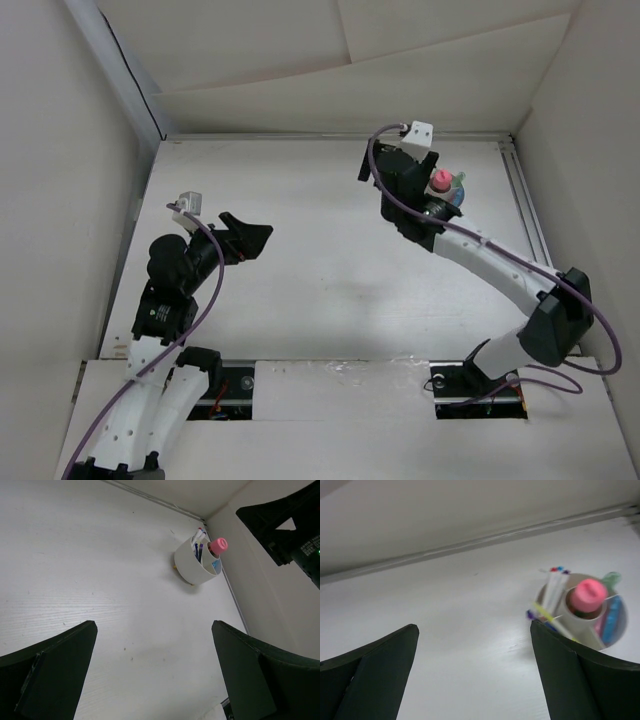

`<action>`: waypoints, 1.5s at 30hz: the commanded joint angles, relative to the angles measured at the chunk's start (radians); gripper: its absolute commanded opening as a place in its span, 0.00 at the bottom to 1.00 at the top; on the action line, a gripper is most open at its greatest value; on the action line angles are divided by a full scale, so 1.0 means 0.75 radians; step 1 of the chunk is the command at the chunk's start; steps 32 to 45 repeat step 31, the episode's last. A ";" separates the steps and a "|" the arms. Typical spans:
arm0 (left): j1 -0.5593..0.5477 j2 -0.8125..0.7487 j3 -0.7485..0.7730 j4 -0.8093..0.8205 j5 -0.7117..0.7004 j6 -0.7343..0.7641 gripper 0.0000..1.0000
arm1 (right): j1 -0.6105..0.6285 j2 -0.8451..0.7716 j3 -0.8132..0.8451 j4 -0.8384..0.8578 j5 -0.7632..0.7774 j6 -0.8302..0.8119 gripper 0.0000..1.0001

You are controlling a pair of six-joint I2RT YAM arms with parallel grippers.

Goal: Sort the stationery into containers
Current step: Reset both arms

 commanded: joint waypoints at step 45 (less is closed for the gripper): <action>0.003 -0.182 -0.007 0.013 0.015 -0.014 1.00 | 0.513 -0.563 -0.491 -0.306 -0.724 0.135 1.00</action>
